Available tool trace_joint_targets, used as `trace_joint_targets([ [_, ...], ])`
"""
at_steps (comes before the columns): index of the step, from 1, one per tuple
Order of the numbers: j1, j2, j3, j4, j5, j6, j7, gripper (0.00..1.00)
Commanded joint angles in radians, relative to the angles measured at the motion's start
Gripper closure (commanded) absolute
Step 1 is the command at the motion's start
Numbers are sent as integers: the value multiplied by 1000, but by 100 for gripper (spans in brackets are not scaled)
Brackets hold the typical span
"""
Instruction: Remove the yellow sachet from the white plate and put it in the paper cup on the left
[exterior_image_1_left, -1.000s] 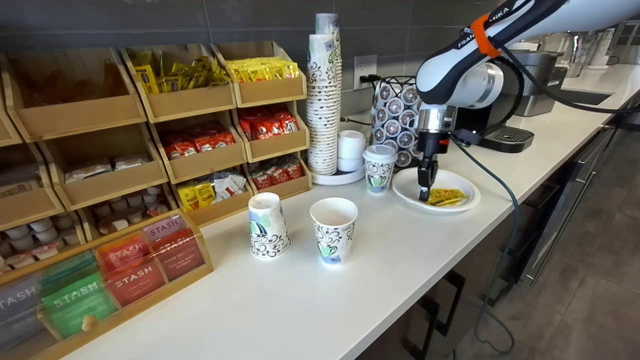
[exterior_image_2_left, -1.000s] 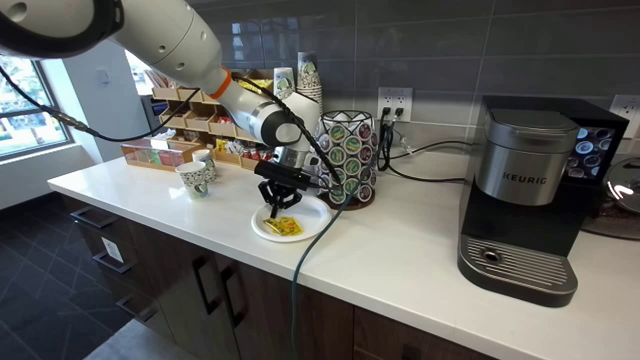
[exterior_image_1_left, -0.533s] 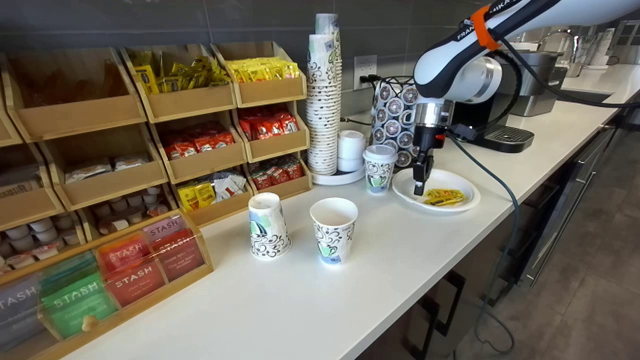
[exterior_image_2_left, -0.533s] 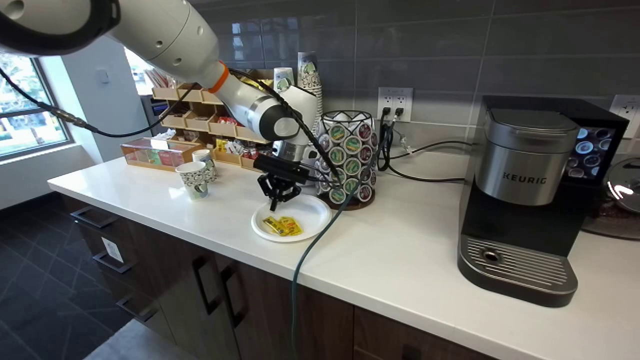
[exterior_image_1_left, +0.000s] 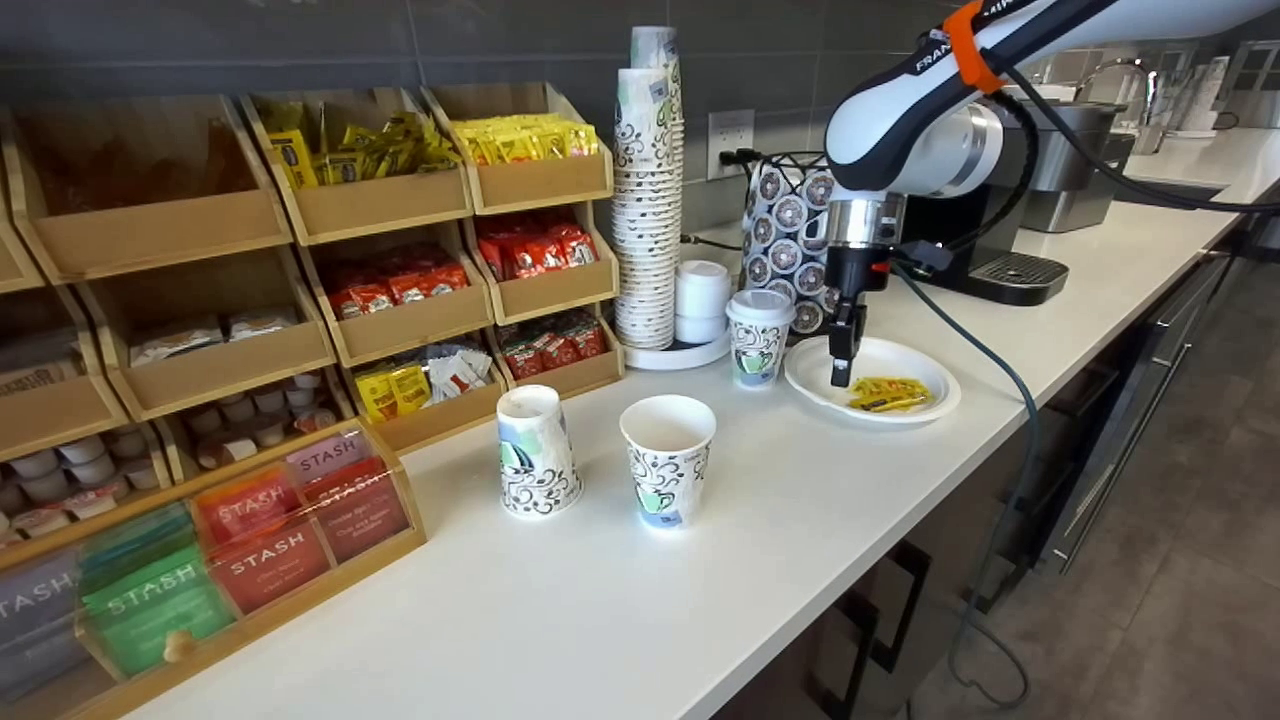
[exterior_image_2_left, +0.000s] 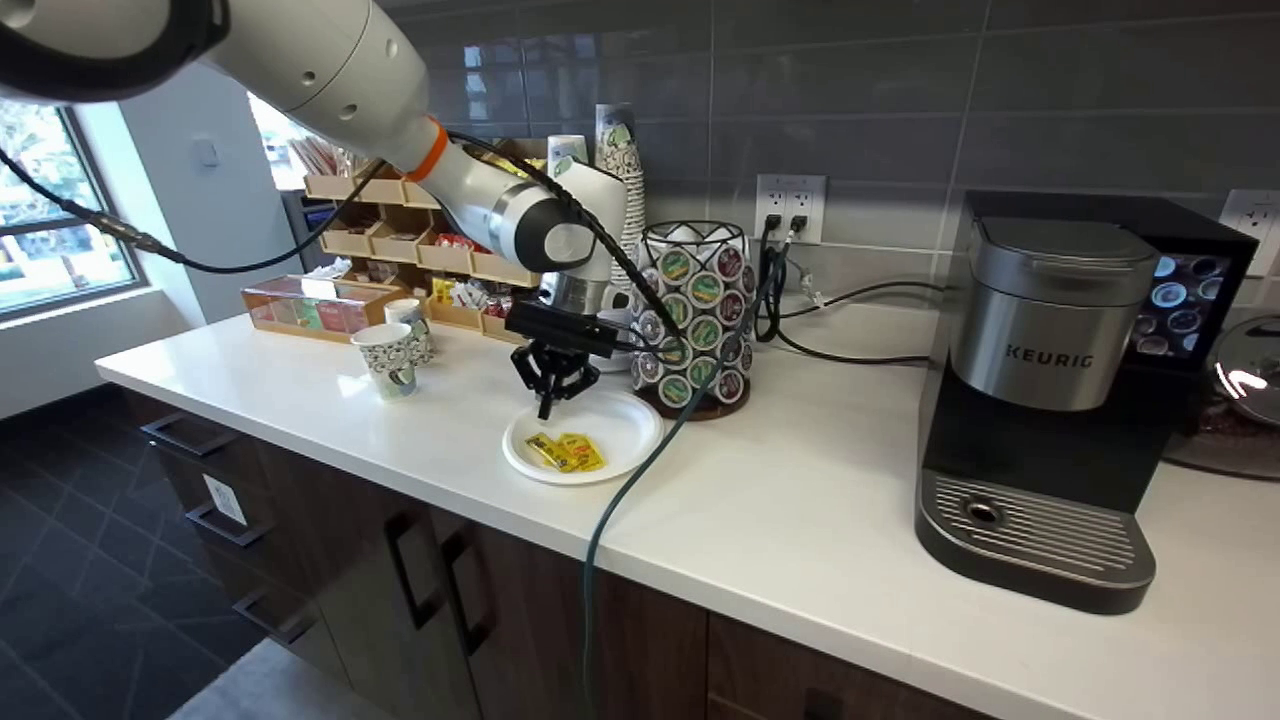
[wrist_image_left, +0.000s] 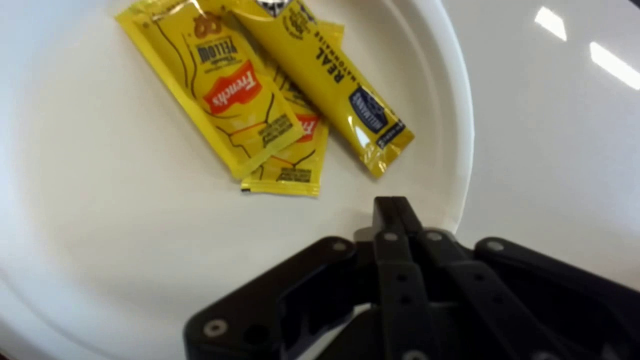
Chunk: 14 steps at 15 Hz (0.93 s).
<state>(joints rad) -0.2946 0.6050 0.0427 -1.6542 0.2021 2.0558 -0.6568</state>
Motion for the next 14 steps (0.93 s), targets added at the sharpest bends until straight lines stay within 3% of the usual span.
trace_joint_targets([
  [1, 0, -2, -11, -6, -42, -68, -64, 67],
  [6, 0, 9, -21, 21, -76, -147, -136, 32],
  [9, -1, 26, -22, 38, -85, -176, -197, 29],
  [10, -2, 32, -21, 44, -84, -185, -219, 38],
  [12, -2, 38, -21, 48, -81, -196, -254, 40],
  [13, -2, 40, -22, 50, -82, -197, -270, 50],
  [14, -2, 42, -21, 52, -80, -196, -286, 44],
])
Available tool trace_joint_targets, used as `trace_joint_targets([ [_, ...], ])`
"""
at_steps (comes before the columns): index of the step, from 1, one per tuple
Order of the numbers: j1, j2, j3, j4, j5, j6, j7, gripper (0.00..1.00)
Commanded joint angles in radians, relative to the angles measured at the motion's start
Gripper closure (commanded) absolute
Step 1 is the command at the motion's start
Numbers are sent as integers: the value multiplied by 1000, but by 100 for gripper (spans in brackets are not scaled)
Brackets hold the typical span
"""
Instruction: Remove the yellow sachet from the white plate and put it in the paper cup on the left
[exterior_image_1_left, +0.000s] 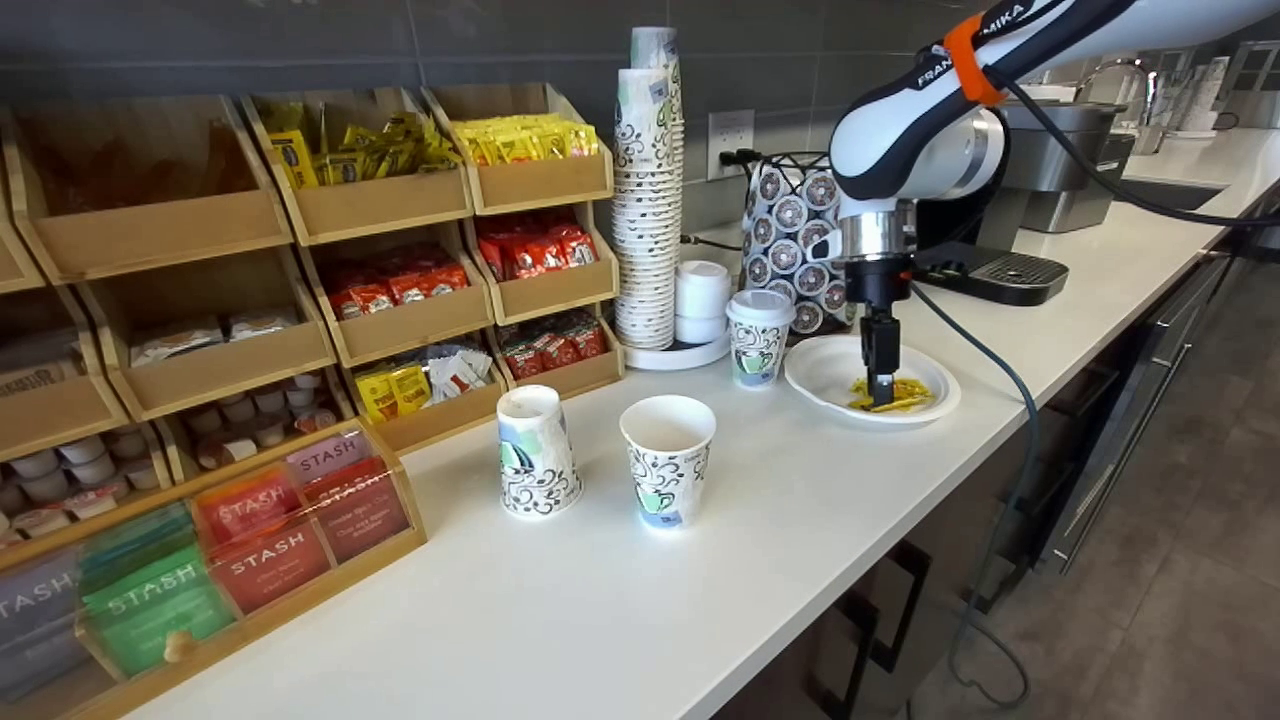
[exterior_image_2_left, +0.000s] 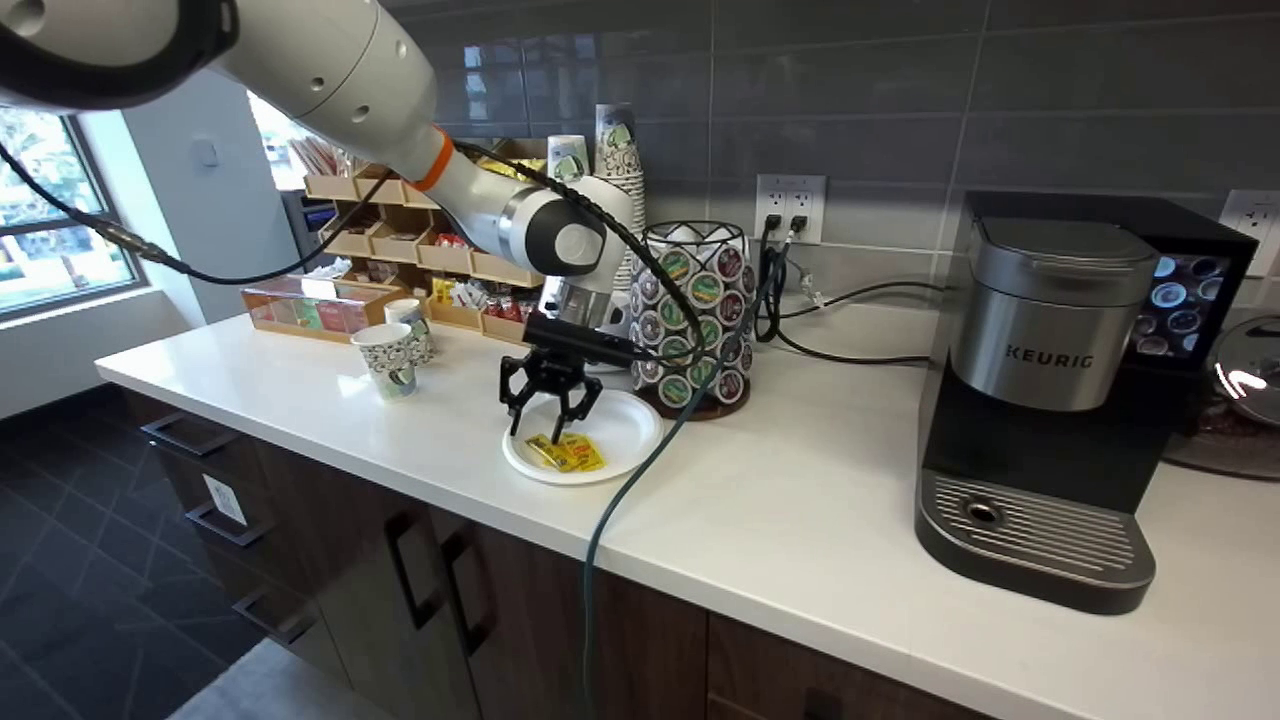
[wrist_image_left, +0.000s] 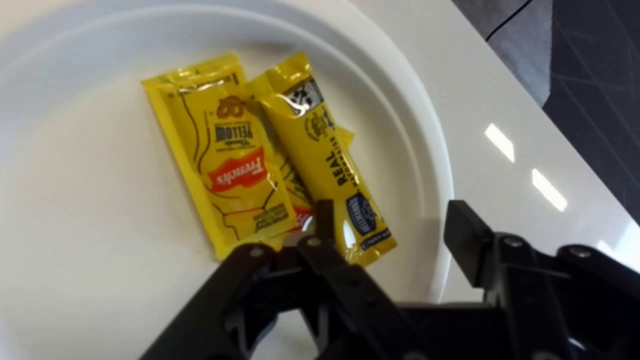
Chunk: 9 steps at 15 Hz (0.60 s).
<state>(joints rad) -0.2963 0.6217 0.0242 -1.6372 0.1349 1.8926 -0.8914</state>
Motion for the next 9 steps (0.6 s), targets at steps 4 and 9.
trace_joint_targets([
  [4, 2, 32, -6, 41, -16, -23, -109, 49],
  [9, 5, 43, -10, 46, -19, -24, -151, 58],
])
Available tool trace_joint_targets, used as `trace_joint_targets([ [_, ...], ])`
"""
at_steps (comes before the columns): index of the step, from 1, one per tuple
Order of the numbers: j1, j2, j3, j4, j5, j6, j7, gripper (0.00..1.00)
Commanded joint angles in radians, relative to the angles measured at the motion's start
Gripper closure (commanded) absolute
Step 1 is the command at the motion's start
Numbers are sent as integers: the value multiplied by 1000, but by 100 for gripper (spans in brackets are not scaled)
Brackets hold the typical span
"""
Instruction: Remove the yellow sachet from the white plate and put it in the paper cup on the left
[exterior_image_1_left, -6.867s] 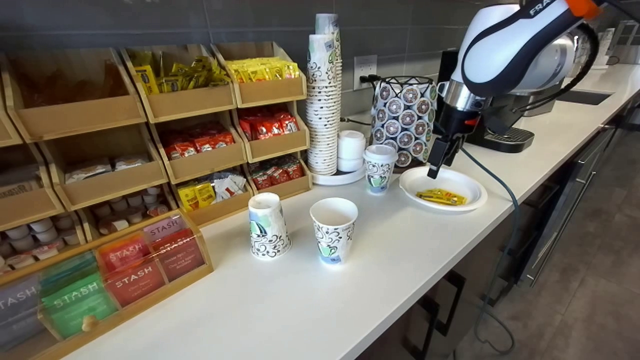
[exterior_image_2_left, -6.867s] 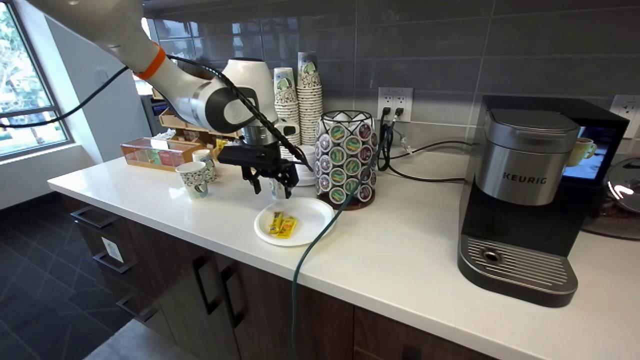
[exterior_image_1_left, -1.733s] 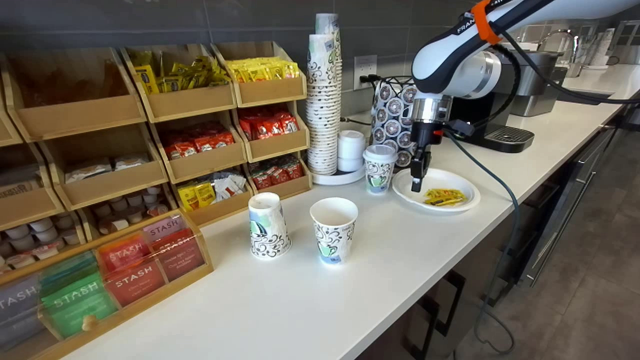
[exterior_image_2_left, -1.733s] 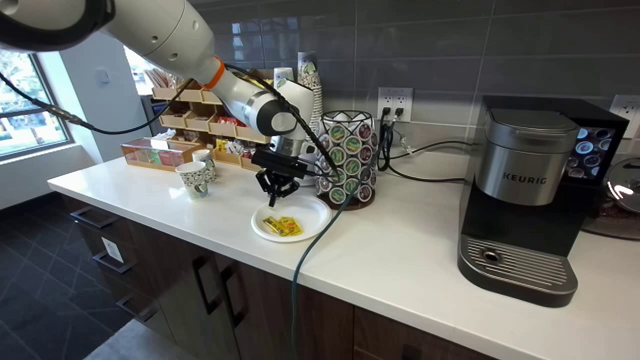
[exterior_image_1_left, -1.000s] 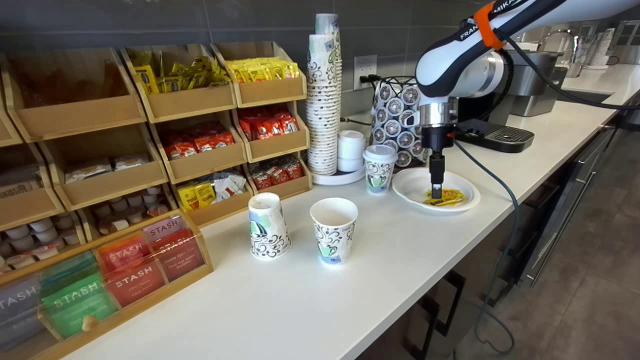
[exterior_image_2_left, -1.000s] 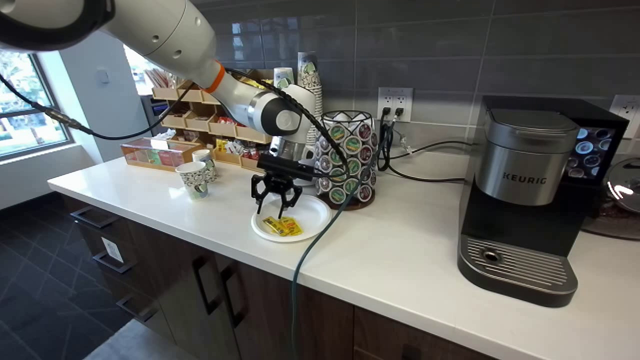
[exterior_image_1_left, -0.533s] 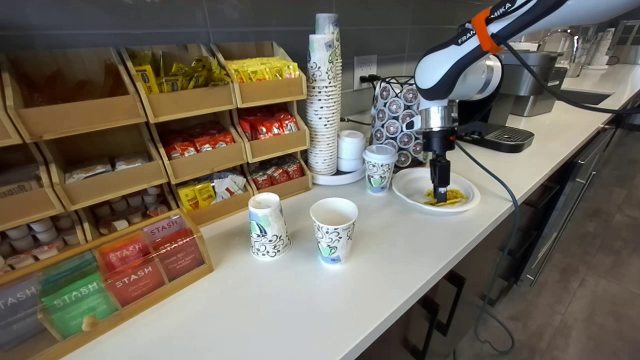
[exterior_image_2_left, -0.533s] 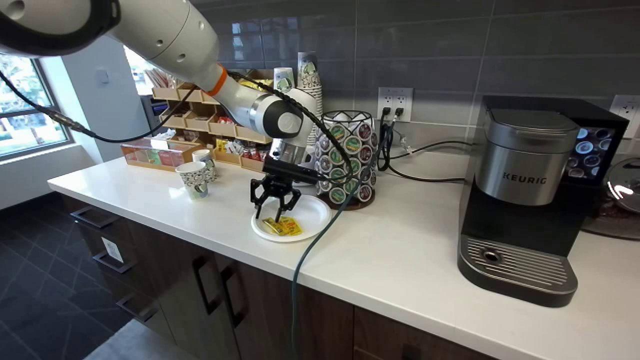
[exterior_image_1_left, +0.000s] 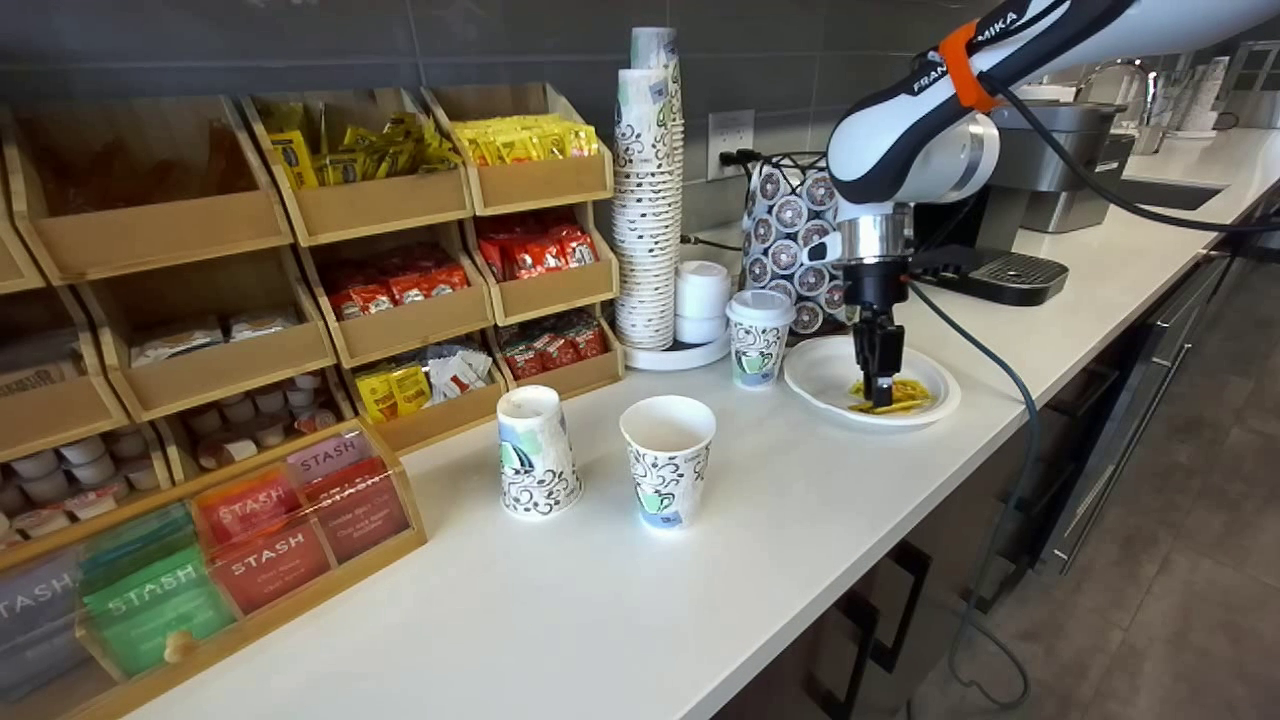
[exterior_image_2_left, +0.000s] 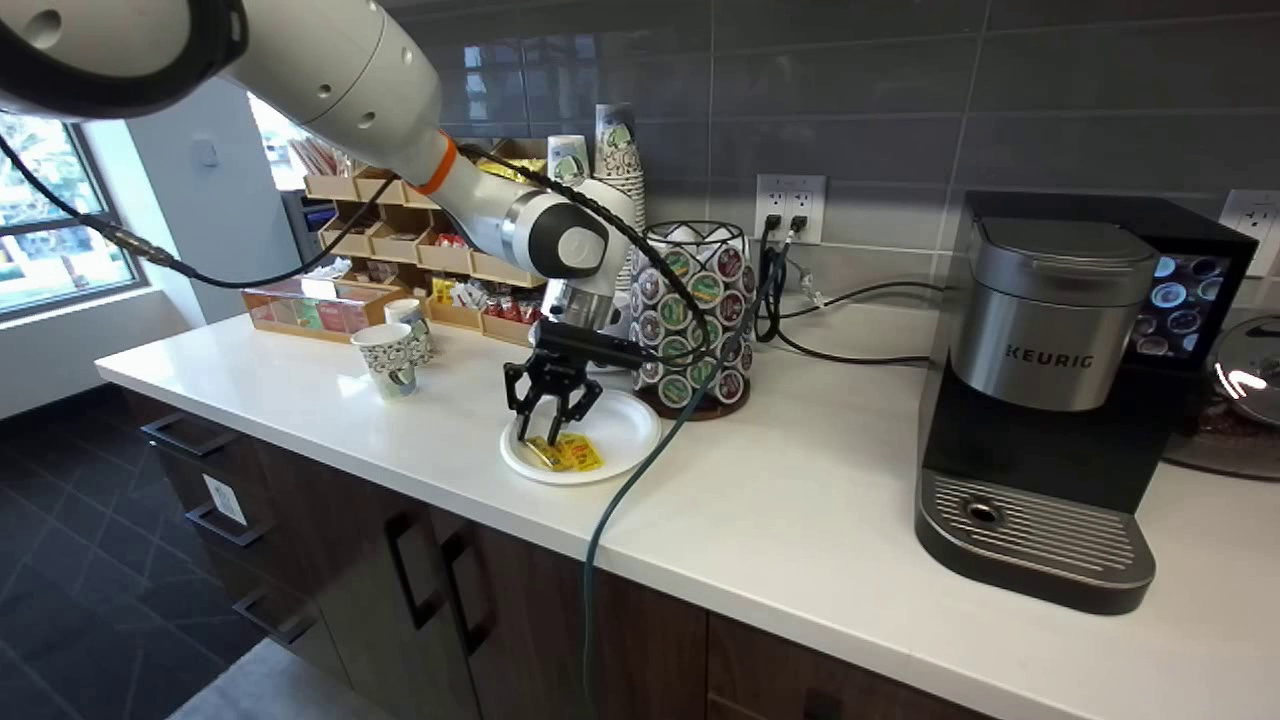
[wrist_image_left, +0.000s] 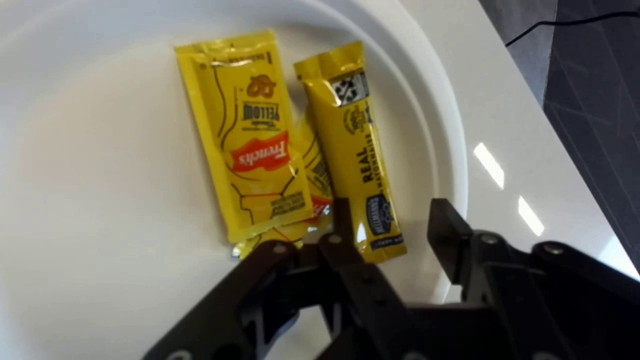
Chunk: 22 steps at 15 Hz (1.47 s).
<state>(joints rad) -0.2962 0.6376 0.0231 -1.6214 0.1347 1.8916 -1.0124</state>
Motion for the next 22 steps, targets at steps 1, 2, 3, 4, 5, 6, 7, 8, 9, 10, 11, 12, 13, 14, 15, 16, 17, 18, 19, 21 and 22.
trace_joint_targets([
  [1, 5, 28, -9, 30, -20, -23, -35, 57],
  [2, 6, 28, -11, 28, -21, -14, -36, 57],
  [3, 6, 27, -11, 27, -20, -9, -39, 54],
  [4, 7, 25, -10, 26, -20, -11, -42, 54],
  [5, 9, 25, -12, 26, -23, -11, -44, 57],
  [6, 9, 26, -12, 27, -24, -12, -48, 56],
  [7, 10, 28, -13, 28, -26, -13, -48, 54],
  [8, 11, 32, -15, 30, -30, -14, -47, 53],
  [9, 12, 35, -15, 31, -32, -15, -47, 53],
  [10, 13, 39, -15, 33, -34, -17, -46, 58],
  [11, 13, 41, -14, 34, -35, -19, -48, 63],
  [12, 15, 43, -14, 35, -38, -20, -46, 63],
  [13, 15, 44, -14, 35, -40, -20, -45, 69],
  [14, 16, 45, -14, 36, -42, -20, -46, 82],
  [15, 16, 45, -14, 36, -44, -21, -44, 94],
  [16, 17, 44, -14, 36, -46, -22, -44, 94],
  [17, 18, 43, -14, 34, -47, -21, -42, 100],
  [18, 19, 44, -14, 33, -49, -20, -42, 100],
  [19, 20, 43, -14, 31, -51, -20, -41, 100],
  [21, 22, 39, -14, 30, -53, -22, -40, 100],
  [22, 22, 37, -13, 29, -51, -21, -40, 100],
])
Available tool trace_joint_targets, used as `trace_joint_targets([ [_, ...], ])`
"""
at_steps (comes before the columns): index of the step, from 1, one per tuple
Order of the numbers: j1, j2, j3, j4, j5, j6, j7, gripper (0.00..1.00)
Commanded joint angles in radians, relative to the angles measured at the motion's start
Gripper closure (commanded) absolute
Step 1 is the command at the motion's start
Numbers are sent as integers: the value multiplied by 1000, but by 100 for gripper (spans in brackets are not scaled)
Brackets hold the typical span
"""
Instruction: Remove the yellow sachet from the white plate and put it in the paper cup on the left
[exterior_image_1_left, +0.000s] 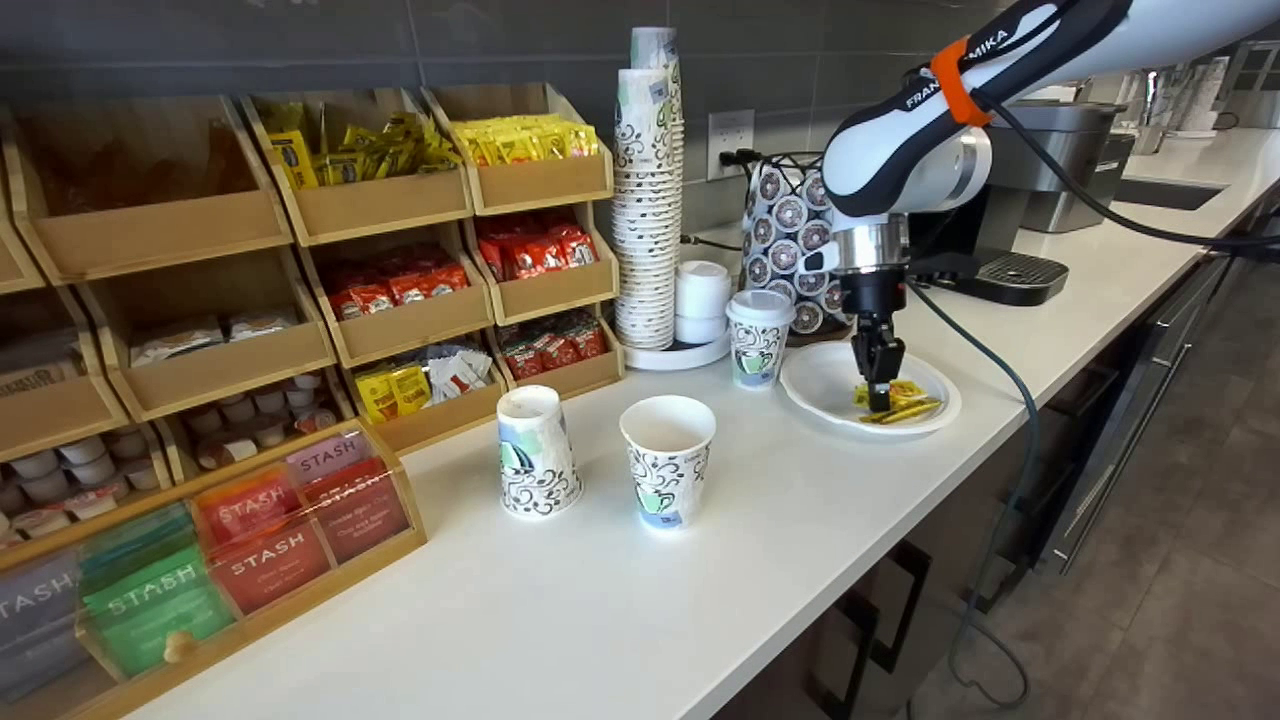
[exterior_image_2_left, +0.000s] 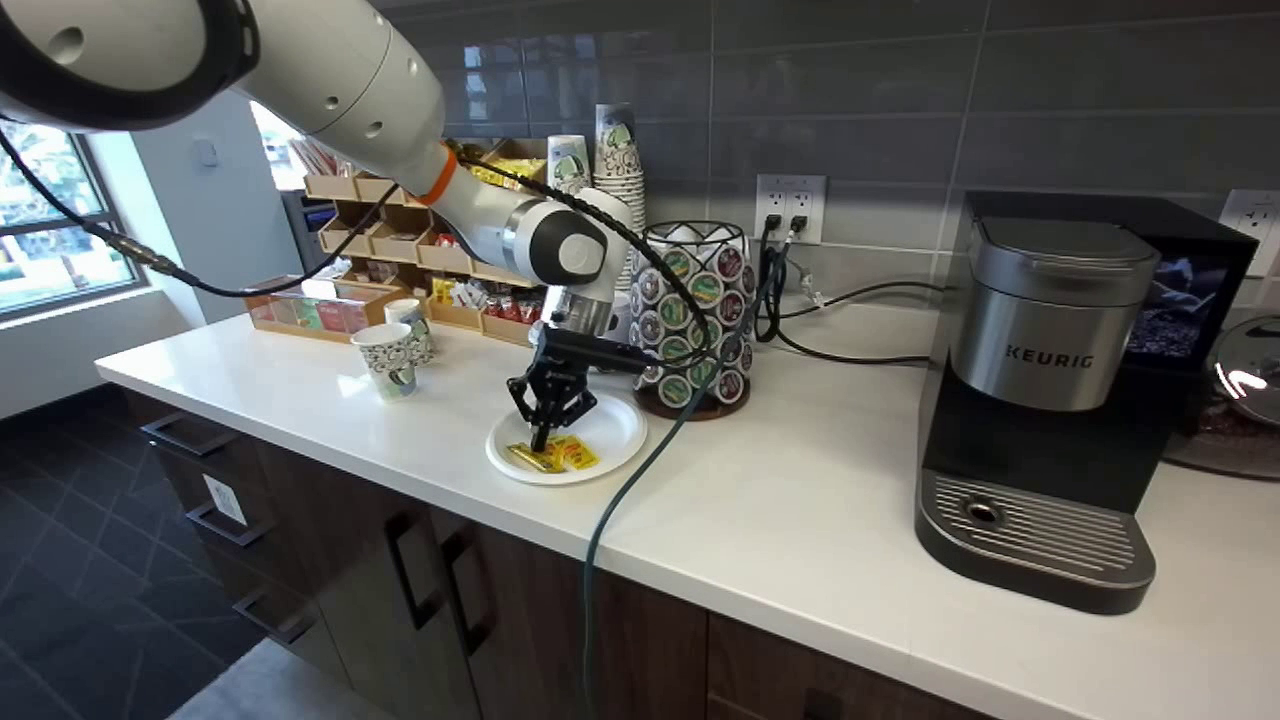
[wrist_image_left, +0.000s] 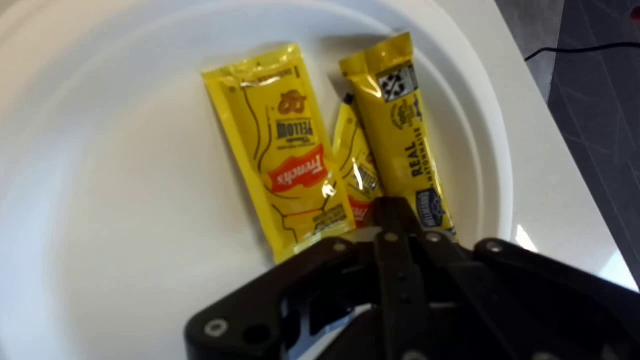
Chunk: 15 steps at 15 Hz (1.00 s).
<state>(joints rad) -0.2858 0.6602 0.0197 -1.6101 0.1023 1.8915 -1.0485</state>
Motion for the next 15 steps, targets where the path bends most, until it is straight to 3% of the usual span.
trace_joint_targets([
  [1, 11, 12, -9, 16, -17, -21, -3, 100],
  [6, 11, -18, 2, -8, 14, 20, 9, 100],
  [13, 13, -21, 8, -21, 70, 170, 84, 100],
  [15, 14, -11, 8, -25, 92, 267, 121, 100],
])
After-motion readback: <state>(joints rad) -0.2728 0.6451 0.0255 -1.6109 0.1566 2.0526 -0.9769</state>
